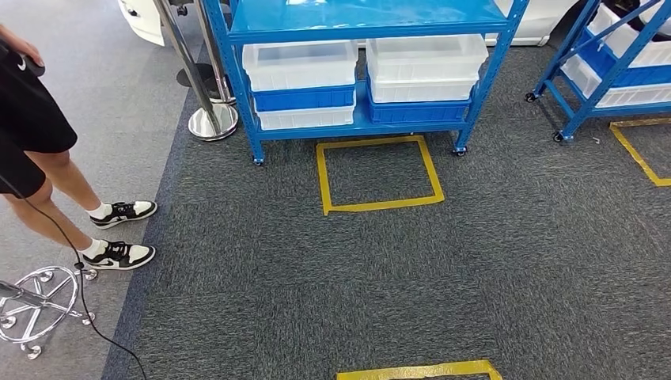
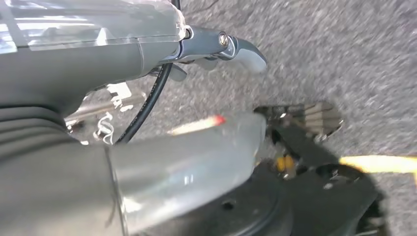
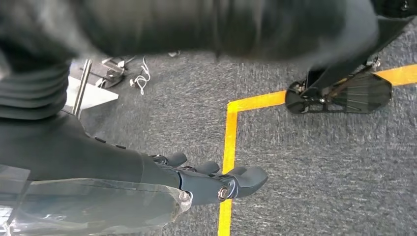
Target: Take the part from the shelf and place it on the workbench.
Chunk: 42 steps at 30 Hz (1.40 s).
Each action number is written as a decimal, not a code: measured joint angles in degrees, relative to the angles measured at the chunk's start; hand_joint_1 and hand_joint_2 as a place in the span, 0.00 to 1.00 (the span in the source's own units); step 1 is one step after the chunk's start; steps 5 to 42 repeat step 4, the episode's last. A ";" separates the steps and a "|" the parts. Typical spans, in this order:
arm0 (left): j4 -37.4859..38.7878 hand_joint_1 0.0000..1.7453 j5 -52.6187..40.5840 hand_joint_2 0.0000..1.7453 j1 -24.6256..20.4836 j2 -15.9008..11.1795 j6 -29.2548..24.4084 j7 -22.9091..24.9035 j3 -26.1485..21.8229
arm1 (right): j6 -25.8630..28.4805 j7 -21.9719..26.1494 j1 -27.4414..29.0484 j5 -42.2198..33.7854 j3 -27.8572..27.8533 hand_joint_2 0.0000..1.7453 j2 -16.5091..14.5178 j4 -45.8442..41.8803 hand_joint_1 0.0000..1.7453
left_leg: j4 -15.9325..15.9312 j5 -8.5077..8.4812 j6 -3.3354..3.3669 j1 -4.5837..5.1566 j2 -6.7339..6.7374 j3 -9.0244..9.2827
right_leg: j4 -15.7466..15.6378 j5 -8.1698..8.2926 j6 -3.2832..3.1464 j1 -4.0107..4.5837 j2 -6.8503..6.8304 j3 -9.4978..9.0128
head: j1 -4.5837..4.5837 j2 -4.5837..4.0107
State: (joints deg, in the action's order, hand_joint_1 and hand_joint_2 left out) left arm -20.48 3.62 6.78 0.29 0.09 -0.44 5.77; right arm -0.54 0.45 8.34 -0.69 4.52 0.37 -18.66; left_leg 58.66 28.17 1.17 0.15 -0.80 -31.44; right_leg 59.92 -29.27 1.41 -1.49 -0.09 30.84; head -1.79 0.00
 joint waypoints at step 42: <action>-4.34 0.00 -2.25 0.00 -1.66 -0.07 -0.04 0.13 -2.11 | 0.39 -0.39 2.49 0.51 -1.47 0.00 -0.10 1.45 0.00 | -2.37 -0.58 1.81 -0.43 -0.47 1.67 | 2.49 -0.37 0.61 0.11 -0.39 0.48 | 0.16 0.00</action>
